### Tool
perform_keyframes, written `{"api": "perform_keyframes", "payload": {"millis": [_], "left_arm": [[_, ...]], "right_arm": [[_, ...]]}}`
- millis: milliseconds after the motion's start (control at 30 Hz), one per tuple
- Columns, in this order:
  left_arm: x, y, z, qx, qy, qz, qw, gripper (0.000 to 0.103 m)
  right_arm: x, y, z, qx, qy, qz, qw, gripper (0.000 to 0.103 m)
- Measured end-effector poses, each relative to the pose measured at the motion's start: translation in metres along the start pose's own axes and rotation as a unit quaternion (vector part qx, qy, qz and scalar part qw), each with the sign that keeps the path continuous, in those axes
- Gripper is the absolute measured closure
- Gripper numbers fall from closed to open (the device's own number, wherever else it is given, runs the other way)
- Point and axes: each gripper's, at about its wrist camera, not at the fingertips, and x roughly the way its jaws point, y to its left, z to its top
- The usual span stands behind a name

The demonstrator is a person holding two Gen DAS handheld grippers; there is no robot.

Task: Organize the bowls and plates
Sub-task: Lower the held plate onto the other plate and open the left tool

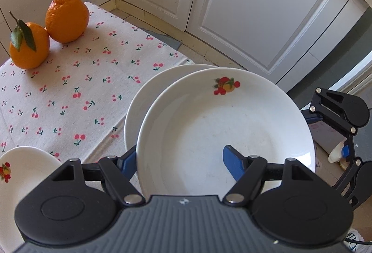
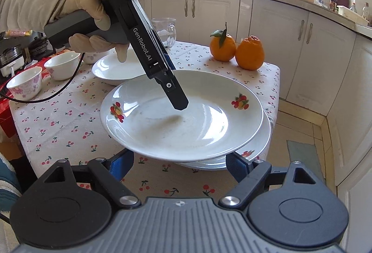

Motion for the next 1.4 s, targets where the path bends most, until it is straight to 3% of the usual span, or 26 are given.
{"api": "perform_keyframes", "payload": {"millis": [567,1400], "left_arm": [[0.03,0.0,0.016,0.008,0.014,-0.012,0.9998,0.028],[0.028,0.005,0.023,0.009,0.031,-0.016,0.9994,0.025]], "right_arm": [[0.002,-0.012,-0.003,0.039,0.013,-0.011,0.999,0.013],[-0.007,-0.014,-0.003,0.048,0.0,-0.018,0.999,0.013]]}}
